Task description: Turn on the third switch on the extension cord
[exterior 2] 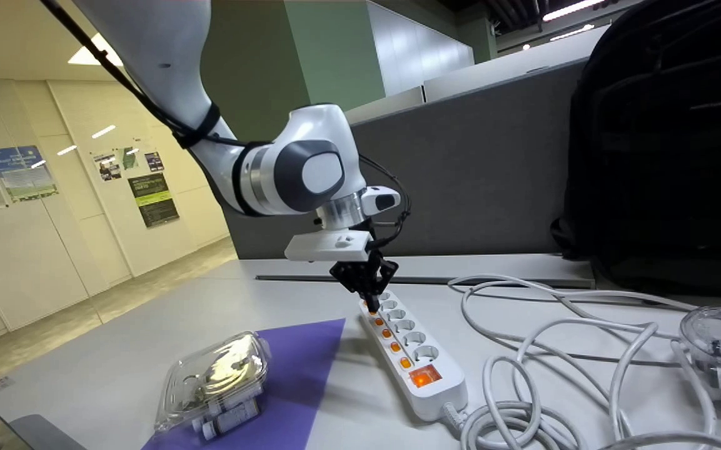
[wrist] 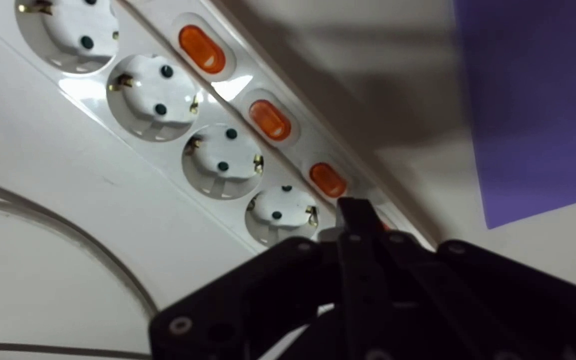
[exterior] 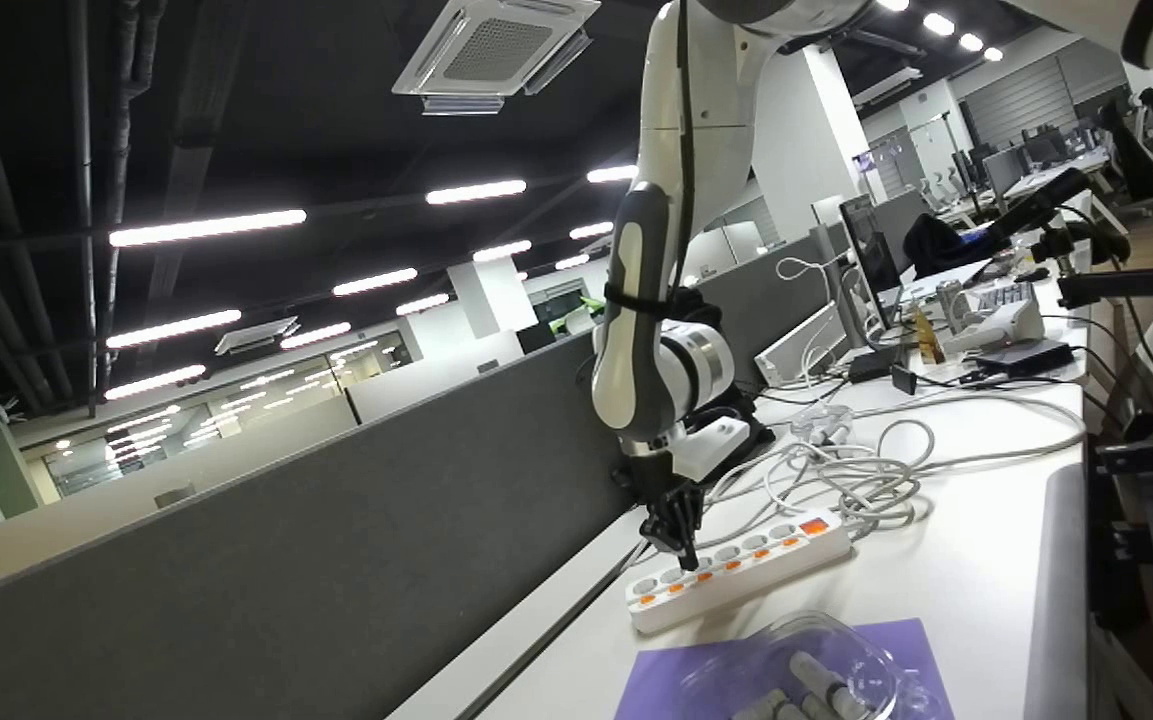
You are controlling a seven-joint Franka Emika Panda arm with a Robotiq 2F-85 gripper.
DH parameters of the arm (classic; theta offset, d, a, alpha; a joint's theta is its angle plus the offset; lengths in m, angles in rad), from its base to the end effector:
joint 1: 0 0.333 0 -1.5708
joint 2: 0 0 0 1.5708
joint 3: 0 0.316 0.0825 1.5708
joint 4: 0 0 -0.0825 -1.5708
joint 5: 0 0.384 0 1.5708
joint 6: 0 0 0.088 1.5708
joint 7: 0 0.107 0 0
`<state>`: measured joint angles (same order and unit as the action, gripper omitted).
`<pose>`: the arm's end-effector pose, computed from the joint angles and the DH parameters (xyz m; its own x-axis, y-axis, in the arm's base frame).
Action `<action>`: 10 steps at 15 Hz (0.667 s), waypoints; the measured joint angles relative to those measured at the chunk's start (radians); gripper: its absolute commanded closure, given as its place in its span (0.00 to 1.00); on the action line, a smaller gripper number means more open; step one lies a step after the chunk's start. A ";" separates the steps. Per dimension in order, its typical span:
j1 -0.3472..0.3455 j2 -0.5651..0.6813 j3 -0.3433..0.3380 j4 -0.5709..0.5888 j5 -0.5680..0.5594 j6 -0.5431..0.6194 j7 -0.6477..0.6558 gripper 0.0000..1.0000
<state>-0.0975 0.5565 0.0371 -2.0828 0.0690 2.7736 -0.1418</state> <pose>0.5944 -0.0390 0.1667 0.9904 0.0093 0.1380 0.0141 -0.9993 -0.0336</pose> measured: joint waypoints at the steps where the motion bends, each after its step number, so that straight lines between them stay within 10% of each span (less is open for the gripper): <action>1: -0.003 0.001 0.000 0.000 0.004 0.000 0.000 1.00; 10: -0.004 0.026 0.000 0.000 0.008 0.001 0.000 1.00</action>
<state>-0.1012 0.5821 0.0369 -2.0832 0.0768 2.7744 -0.1418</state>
